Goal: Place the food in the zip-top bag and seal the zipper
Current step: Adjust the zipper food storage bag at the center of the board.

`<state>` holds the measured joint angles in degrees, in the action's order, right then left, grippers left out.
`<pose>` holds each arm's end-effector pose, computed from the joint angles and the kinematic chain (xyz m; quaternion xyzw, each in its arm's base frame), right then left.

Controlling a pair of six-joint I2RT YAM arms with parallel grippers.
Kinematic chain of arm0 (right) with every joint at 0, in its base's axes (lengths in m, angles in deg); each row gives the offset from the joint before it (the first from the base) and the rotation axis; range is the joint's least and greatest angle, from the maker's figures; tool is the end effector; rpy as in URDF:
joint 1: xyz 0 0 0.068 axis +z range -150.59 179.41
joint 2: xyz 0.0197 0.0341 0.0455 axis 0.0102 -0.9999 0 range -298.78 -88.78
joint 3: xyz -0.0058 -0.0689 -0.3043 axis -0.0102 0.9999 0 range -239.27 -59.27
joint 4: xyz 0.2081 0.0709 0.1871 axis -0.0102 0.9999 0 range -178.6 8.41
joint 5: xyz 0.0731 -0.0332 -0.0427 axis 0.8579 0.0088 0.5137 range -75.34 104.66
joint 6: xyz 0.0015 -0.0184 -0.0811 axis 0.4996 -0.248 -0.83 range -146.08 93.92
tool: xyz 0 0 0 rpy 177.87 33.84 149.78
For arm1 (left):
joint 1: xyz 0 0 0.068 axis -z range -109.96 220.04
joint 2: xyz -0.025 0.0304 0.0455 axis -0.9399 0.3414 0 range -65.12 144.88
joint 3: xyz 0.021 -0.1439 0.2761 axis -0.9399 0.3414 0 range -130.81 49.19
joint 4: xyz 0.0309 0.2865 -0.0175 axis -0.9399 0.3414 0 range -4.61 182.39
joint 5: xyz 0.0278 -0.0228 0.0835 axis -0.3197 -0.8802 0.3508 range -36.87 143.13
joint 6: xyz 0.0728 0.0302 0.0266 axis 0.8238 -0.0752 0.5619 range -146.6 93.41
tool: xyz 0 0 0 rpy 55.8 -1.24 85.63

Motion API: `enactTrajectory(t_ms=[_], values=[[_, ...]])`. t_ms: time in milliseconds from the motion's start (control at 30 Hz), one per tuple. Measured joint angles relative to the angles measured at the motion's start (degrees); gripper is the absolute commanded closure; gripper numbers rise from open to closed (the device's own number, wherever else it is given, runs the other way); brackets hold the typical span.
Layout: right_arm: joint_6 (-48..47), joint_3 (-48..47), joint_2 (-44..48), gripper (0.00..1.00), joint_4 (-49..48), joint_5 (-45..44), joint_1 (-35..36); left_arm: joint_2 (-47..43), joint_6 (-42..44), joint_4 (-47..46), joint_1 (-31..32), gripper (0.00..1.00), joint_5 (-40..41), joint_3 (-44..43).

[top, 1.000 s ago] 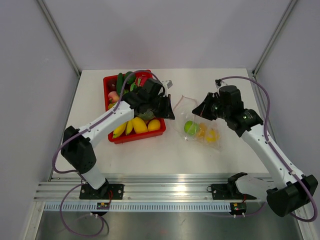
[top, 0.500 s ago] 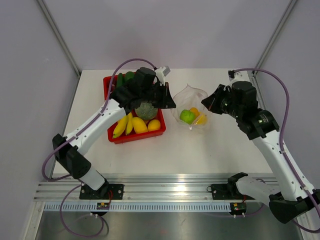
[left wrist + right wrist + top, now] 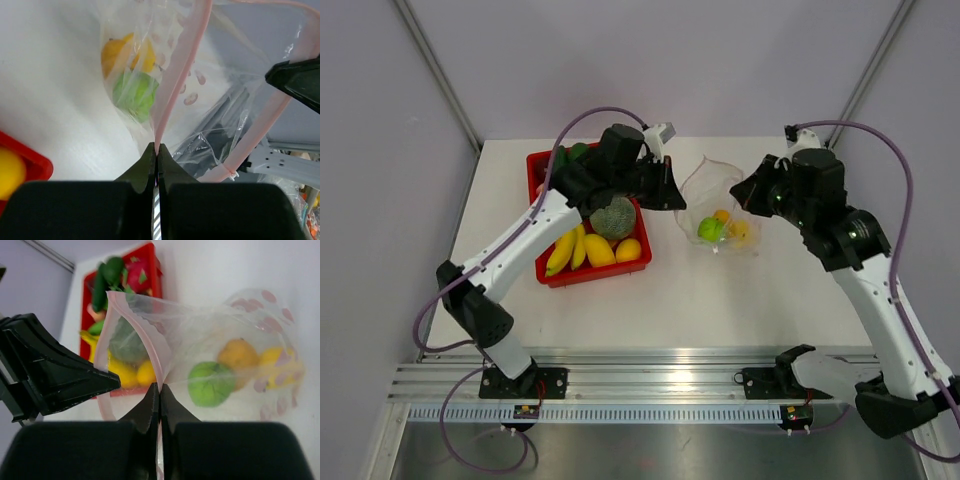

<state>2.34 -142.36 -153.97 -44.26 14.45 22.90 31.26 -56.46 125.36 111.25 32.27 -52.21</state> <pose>0.2440 0.1056 0.4657 0.0376 0.8492 0.2291 0.4742 0.3121 -0.3079 0.4184 0.1695 0.8596 -0.3948 0.2765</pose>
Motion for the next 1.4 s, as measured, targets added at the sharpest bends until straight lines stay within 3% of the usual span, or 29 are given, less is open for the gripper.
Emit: enactTrajectory(t_ms=[200, 333, 500, 667, 833, 967, 1100, 1233, 1400], values=[[-0.15, 6.01, 7.91, 1.0, -5.4, 0.26, 0.04, -4.83, -0.94, -6.67, 0.9, 1.0, -1.79, 3.37], [-0.11, 13.81, 2.23, 1.0, -3.96, -1.27, 0.07, 0.79, -2.05, -6.38, 0.92, 1.0, -2.71, 8.02], [-0.24, 10.25, -2.84, 1.0, 1.38, 0.0, 0.11, 6.54, -2.1, -0.09, 1.27, 1.0, -2.64, 5.64], [-0.68, 2.82, 4.76, 1.0, -2.03, 0.94, 0.11, -0.59, -2.05, -1.68, 2.4, 1.0, -1.7, -0.17], [-0.17, 9.92, 9.88, 1.0, -5.75, 0.76, 0.13, -5.46, -2.4, -6.16, 2.82, 1.0, -2.14, 1.86], [0.28, 15.17, 3.91, 1.0, -1.79, -0.5, 0.15, 1.18, -2.4, -4.2, 2.82, 1.0, -2.19, 3.08], [-0.22, 11.19, 1.77, 0.99, 2.82, -1.05, 0.15, 6.93, -1.16, 3.08, 2.82, 1.0, -0.33, 0.63], [-1.18, 2.14, 3.37, 0.99, 3.1, -2.03, 0.15, 6.32, 0.17, 5.4, 2.4, 1.0, 1.09, -4.68], [-1.64, 1.27, 5.35, 1.0, 3.56, -3.43, 0.15, 4.52, 3.04, 5.64, 0.31, 1.0, 0.74, -6.21]])
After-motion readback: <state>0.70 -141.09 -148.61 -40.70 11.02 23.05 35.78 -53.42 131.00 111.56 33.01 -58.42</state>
